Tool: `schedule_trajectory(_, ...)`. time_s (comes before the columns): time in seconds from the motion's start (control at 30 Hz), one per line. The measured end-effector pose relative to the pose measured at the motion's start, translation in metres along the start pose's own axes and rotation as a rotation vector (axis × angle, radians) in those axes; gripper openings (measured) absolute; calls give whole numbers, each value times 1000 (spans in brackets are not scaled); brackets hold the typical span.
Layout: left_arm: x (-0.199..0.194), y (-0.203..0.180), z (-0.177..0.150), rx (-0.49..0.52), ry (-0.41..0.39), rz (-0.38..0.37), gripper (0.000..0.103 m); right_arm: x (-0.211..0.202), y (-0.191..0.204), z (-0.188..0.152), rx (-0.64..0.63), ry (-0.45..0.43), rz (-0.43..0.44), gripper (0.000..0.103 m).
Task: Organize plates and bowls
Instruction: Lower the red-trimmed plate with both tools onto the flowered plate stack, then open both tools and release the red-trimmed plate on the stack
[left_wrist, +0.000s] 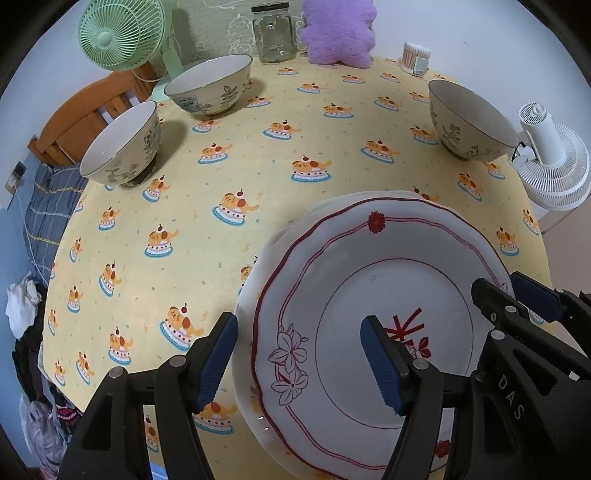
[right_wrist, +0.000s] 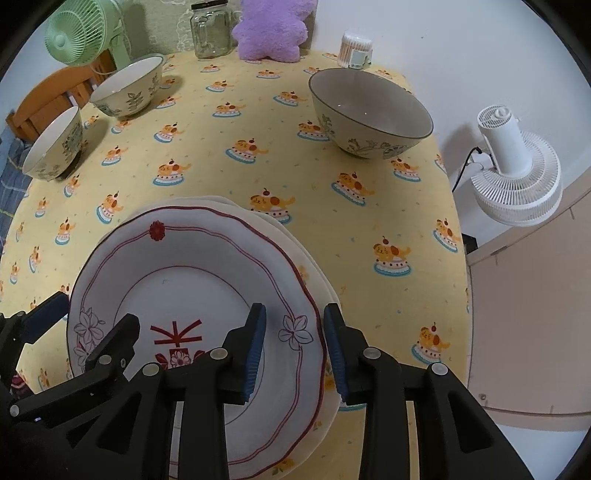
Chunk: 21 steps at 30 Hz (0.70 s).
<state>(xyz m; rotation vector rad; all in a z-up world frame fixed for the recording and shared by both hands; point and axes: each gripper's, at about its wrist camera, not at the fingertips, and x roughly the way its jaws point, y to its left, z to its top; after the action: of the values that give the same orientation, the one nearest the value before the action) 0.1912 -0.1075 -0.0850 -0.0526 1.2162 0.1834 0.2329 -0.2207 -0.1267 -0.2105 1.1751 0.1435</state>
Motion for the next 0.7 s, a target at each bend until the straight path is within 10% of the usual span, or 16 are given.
schedule_trajectory(0.33,-2,11,-5,-49,24,7,81,2,-17,-6,76,32,65,63)
schedule_trajectory(0.7,-19,24,-5,-53,-9,-22,90,-19,-17,-5,97,-10,86,67)
